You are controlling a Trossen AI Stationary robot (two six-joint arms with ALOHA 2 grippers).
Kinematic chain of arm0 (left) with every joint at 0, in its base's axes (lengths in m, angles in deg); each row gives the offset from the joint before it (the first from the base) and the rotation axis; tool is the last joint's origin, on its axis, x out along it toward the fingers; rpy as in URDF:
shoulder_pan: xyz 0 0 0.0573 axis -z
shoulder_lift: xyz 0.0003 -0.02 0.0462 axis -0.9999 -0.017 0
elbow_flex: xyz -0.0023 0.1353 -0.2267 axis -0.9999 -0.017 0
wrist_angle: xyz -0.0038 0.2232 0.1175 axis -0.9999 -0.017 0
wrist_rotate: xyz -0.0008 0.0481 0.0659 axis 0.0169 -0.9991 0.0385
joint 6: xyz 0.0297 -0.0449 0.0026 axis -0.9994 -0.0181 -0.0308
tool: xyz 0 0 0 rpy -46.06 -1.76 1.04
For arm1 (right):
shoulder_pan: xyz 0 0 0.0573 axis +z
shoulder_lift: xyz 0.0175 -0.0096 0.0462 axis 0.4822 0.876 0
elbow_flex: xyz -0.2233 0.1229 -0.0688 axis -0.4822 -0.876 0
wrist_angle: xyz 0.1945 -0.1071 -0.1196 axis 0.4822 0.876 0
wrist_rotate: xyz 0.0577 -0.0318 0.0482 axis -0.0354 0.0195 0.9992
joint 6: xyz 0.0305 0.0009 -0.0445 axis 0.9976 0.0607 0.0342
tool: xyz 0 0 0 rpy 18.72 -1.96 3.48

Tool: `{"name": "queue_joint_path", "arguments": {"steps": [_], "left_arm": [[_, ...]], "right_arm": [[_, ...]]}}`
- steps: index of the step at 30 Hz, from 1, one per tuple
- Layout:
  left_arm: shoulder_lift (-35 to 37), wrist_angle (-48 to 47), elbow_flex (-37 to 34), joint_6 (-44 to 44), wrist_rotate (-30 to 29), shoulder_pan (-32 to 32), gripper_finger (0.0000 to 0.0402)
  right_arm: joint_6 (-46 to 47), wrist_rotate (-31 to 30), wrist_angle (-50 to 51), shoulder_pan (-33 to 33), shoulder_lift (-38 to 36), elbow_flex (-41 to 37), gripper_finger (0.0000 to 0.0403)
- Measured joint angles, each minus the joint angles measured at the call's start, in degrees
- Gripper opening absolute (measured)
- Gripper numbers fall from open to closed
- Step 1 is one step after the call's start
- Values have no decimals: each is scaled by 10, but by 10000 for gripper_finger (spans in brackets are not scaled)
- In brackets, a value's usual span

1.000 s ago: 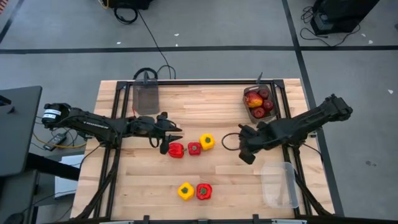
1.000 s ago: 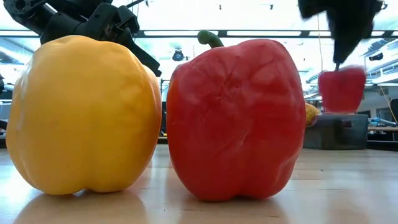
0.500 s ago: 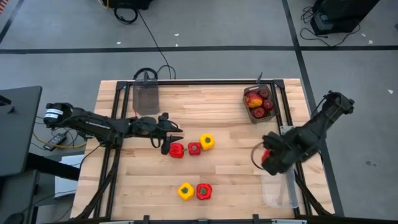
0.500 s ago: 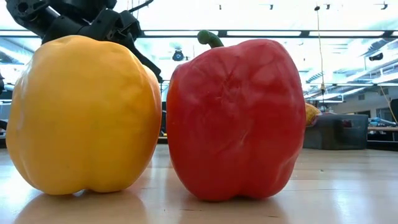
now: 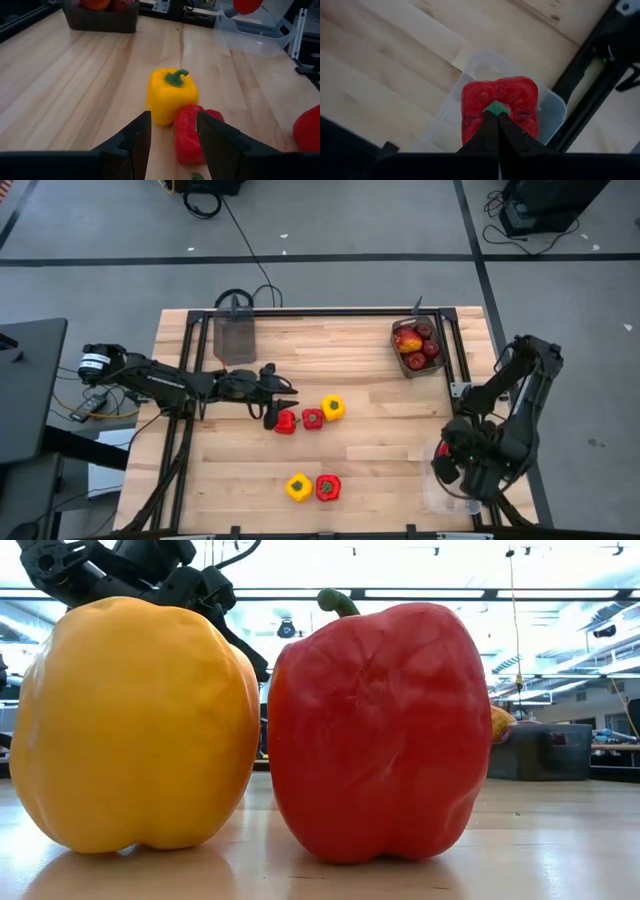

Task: Sort produce into baskets
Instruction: Put the top right red bell pepper into the transparent bin

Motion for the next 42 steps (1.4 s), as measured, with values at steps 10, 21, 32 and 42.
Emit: {"name": "queue_joint_path", "arguments": {"steps": [10,21,32,42], "left_arm": [[0,-6,0,1,42,0,163],[0,6,0,-3,42,0,163],[0,1,0,-3,42,0,163],[0,-9,0,-3,42,0,163]], "right_arm": [[34,4,-35,17,104,0,1],[0,-10,-46,-1,189,-1,6],[6,6,-34,-20,212,-3,34],[20,67,-14,-26,212,-3,55]]}}
